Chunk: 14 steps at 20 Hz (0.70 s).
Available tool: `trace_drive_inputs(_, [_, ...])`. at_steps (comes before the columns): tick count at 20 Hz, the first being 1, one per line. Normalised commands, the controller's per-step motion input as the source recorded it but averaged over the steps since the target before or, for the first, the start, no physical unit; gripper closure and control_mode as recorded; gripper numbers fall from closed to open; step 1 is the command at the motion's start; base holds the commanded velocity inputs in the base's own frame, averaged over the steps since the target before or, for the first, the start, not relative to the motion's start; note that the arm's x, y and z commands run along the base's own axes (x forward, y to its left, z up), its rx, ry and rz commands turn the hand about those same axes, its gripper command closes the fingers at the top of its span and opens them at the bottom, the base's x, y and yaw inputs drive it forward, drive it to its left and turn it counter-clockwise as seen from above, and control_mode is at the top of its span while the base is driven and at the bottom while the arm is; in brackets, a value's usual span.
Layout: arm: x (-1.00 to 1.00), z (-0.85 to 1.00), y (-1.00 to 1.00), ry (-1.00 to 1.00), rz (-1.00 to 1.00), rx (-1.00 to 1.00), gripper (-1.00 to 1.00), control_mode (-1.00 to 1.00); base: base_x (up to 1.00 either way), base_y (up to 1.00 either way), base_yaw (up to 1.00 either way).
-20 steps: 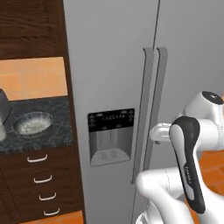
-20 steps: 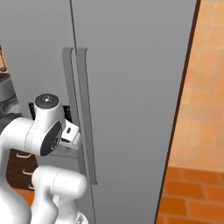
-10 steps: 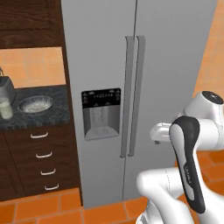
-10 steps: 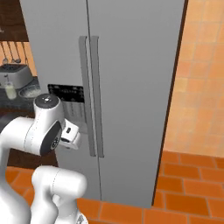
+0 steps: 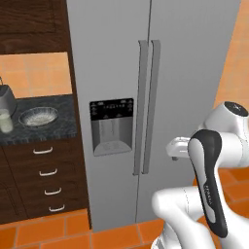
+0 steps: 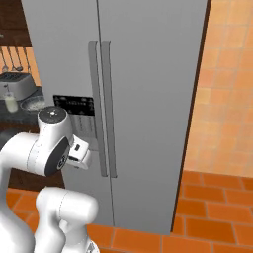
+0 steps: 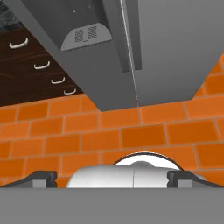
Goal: Grab a lemon wedge from the fridge and one ice cube from the ice bowl, and put them in the glass of lemonade.
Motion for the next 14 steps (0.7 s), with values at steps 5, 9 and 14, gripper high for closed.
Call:
trace_drive_inputs(5, [0.0,0.0,0.0,0.0,0.0,0.0,-1.0,1.0,-0.29,0.0,0.0])
trace_drive_inputs(9, [0.0,0.0,0.0,0.0,0.0,0.0,-1.0,-1.0,-0.06,0.0,0.0])
trace_drive_inputs(14, [0.0,0.0,-0.01,-0.01,0.0,0.0,-1.0,-1.0,0.0,0.0,0.0])
